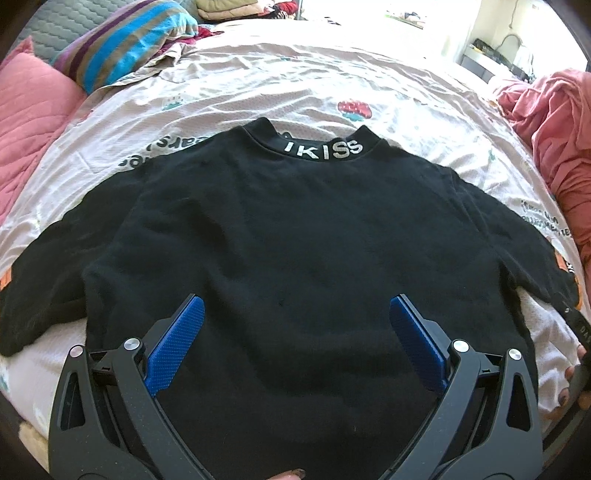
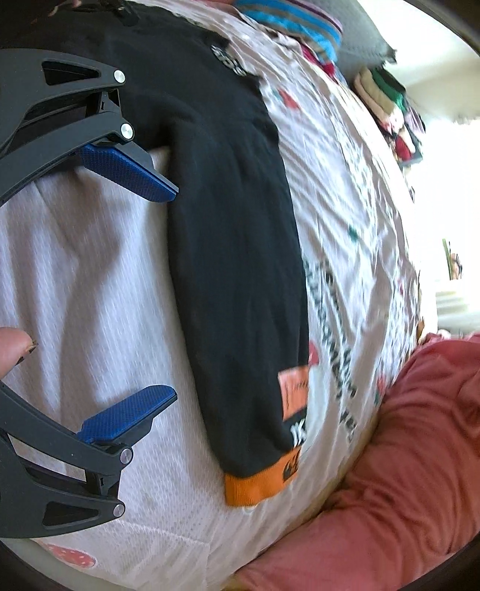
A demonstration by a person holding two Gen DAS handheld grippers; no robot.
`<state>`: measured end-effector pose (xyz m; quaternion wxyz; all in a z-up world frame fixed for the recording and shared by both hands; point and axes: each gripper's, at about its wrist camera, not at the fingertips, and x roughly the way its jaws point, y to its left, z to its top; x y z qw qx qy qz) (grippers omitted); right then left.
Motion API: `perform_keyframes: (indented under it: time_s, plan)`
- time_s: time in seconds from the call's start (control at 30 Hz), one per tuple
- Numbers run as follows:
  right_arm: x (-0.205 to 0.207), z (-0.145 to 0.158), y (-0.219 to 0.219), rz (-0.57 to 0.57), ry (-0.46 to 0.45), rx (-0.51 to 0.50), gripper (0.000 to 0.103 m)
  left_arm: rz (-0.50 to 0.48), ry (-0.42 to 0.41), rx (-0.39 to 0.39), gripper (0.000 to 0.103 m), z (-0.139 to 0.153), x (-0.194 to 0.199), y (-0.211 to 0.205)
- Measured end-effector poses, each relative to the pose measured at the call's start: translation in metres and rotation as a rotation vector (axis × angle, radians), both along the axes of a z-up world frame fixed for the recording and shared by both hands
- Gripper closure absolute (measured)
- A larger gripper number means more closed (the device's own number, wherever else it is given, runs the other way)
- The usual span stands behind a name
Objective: Fold small clothes
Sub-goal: 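Move the right tool to the orange-cuffed sleeve and grasp the cuff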
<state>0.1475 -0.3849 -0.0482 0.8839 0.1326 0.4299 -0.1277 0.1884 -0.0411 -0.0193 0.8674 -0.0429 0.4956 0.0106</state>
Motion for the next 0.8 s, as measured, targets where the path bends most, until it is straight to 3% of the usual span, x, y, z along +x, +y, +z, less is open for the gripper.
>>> perform_keyframes:
  time_s: [0.13,0.43,0.63,0.73,0.77,0.8]
  plan:
    - [0.0,-0.004,-0.024,-0.067,0.004,0.021,0.004,0.003,0.024,-0.012,0.009,-0.008,0.012,-0.001]
    - [0.011,-0.017,-0.084,-0.199,-0.008,0.175,0.004,0.028,0.058,-0.021,0.009,-0.022,0.043,0.003]
    - [0.019,-0.022,-0.118,-0.288,-0.106,0.294,0.005,0.054,0.032,-0.045,0.009,-0.025,0.057,0.016]
    - [0.023,-0.021,-0.125,-0.335,-0.138,0.283,0.031,0.076,0.026,-0.069,0.009,-0.028,0.058,0.024]
    - [0.023,-0.021,-0.127,-0.343,-0.156,0.292,0.043,0.082,0.024,-0.075,0.009,-0.028,0.057,0.026]
    - [0.024,-0.022,-0.129,-0.336,-0.172,0.304,0.063,0.088,0.022,-0.081,0.009,-0.028,0.057,0.028]
